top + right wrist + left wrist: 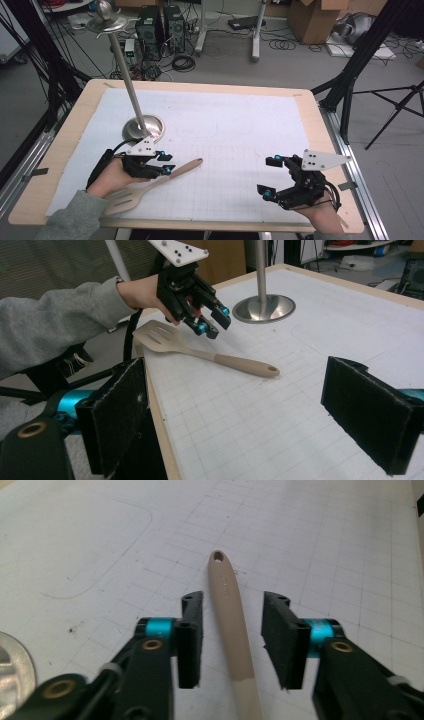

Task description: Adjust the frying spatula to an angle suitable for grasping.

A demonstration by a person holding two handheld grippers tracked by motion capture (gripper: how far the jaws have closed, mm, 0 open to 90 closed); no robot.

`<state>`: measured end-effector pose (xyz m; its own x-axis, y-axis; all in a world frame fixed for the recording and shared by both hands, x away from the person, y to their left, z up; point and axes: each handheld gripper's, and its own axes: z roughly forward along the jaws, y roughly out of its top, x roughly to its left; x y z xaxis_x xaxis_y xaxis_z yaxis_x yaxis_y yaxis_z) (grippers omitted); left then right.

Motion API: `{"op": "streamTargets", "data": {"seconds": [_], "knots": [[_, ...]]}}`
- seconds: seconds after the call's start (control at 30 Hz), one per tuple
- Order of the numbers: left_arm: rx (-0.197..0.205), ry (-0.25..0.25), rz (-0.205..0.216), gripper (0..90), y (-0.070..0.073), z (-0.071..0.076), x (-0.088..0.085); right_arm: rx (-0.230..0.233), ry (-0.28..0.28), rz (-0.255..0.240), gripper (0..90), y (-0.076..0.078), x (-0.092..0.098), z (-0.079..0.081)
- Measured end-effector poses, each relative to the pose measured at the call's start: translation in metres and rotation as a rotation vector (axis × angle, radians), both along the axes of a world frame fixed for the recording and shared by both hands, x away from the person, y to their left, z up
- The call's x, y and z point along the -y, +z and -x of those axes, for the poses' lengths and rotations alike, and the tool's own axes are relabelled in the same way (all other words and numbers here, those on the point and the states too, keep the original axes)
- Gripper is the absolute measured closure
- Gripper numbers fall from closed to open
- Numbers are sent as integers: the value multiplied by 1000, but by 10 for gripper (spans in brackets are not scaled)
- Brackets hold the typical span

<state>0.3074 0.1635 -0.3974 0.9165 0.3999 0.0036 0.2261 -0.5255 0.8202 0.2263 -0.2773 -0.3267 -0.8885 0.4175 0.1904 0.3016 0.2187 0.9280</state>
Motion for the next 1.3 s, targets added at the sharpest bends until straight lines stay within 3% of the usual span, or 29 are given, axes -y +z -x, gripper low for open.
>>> {"op": "streamTargets", "data": {"seconds": [0.07, 0.17, 0.27, 0.33, 0.43, 0.67, 0.8, 1.0, 1.3], "knots": [[-20, 23, -12, 479, 1, 3, -3, -3, 0, -3, 109, 0, 0, -1], [-4, 44, -21, 401, 2, 11, -10, -4, 4, -2, 109, 0, -1, -2], [17, 34, -31, 315, 3, 19, -20, -3, 6, 2, 109, -1, -2, -4], [11, 29, -18, 232, 4, 21, -24, -7, 6, 5, 109, -2, -3, -6], [-3, 26, -12, 185, 4, 22, -27, -8, 11, 13, 109, -3, -6, -8], [-42, 1, -8, 176, 3, 27, -26, -7, 5, 7, 109, -2, -5, -12], [-52, 13, -11, 176, 3, 28, -30, -12, 12, 11, 109, -3, -7, -13], [-41, 23, -37, 174, -1, 27, -35, -12, 23, 13, 109, -4, -10, -14], [-83, 47, -73, 179, -7, 26, -38, -21, 25, 17, 109, -6, -12, -17]]}}
